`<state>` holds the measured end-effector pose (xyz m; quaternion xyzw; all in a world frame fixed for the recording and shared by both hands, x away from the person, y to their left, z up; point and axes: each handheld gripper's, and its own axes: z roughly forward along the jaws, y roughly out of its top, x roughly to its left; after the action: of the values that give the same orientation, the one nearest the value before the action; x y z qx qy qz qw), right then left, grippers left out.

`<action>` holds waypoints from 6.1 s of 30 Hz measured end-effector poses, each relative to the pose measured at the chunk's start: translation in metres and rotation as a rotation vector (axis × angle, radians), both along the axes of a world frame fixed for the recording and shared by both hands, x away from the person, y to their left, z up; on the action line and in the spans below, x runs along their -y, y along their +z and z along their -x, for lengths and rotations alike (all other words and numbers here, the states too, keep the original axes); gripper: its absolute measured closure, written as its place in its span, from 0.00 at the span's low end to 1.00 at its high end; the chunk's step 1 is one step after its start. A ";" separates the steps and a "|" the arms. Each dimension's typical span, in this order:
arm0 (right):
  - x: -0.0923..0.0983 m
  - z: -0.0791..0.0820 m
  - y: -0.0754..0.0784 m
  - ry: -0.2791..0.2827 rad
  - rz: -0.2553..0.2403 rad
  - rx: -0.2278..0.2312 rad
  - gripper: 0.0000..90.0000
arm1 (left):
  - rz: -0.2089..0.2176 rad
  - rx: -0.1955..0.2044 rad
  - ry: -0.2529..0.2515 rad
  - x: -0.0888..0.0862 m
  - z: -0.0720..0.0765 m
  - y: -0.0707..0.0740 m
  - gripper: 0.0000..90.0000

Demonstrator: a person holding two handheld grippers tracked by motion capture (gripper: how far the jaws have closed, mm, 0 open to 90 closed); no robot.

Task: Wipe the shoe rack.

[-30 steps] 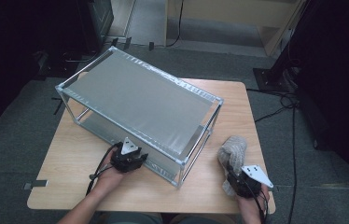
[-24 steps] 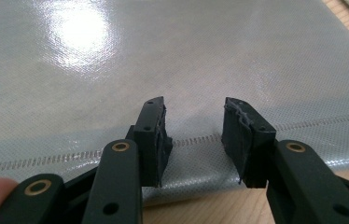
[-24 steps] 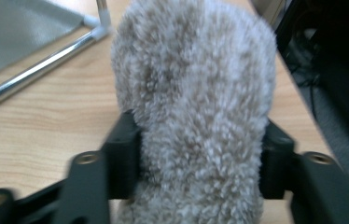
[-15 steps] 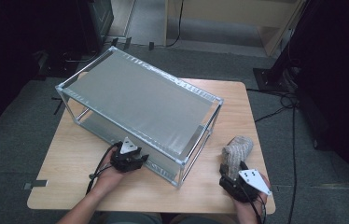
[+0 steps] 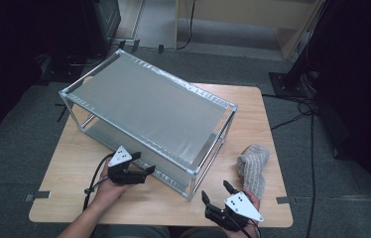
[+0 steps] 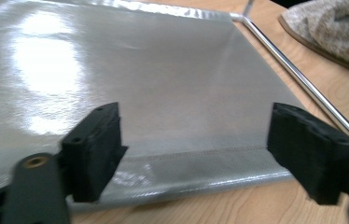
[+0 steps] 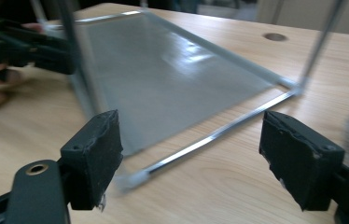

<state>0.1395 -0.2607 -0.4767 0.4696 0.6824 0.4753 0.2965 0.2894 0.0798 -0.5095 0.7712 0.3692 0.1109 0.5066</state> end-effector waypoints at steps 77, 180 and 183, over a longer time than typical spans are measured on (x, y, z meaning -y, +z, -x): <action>0.018 -0.022 -0.003 -0.153 -0.005 0.028 0.91 | 0.071 0.116 0.555 -0.154 -0.039 0.016 0.86; 0.057 -0.081 0.112 -0.425 -0.130 0.225 0.75 | 0.079 0.213 0.193 -0.136 0.087 0.022 0.87; 0.041 -0.097 0.132 -0.358 -0.097 0.260 0.73 | 0.087 0.208 0.194 -0.136 0.087 0.021 0.87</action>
<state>0.2365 -0.3016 -0.3452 0.5318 0.5206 0.5039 0.4386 0.2023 0.2160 -0.4887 0.6935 0.3919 0.2227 0.5621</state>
